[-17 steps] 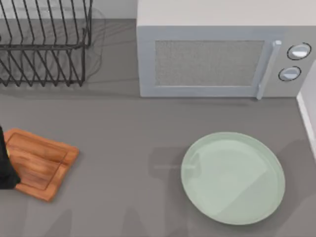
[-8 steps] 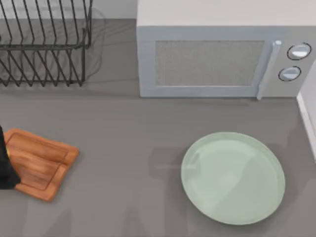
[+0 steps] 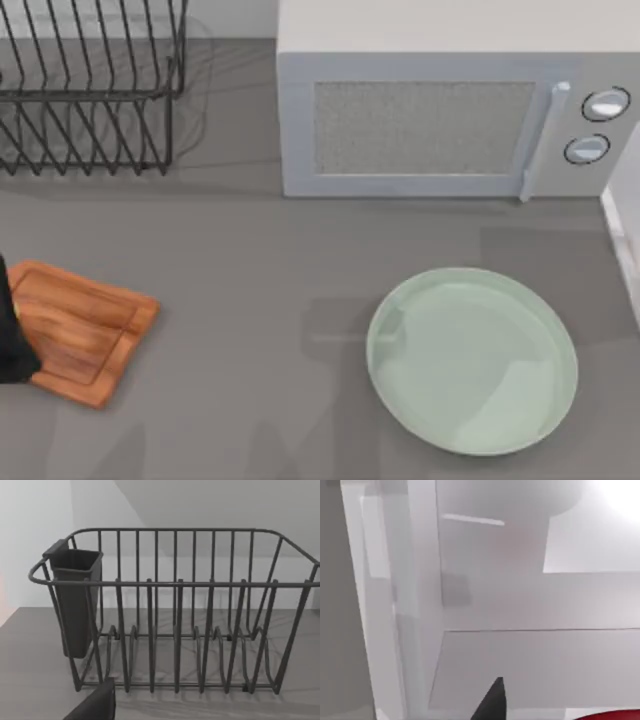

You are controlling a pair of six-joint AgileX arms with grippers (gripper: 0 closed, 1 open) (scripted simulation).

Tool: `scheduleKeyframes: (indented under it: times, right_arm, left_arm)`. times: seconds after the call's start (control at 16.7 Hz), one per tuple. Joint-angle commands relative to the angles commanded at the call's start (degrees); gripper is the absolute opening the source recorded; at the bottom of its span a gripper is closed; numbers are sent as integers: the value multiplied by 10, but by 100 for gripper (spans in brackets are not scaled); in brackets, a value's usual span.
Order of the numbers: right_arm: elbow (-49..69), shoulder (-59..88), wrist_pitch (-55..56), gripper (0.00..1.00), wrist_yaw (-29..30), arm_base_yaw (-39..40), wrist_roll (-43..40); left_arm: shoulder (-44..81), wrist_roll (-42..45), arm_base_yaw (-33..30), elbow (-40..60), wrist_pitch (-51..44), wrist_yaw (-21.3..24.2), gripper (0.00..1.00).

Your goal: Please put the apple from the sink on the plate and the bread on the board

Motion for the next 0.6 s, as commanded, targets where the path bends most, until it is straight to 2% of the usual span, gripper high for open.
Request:
scheduleKeyframes:
  times: [0.6]
  right_arm:
    - [28,-42,-134,0,4,299,294]
  left_arm:
    - [0,0,0,0,0,0,100]
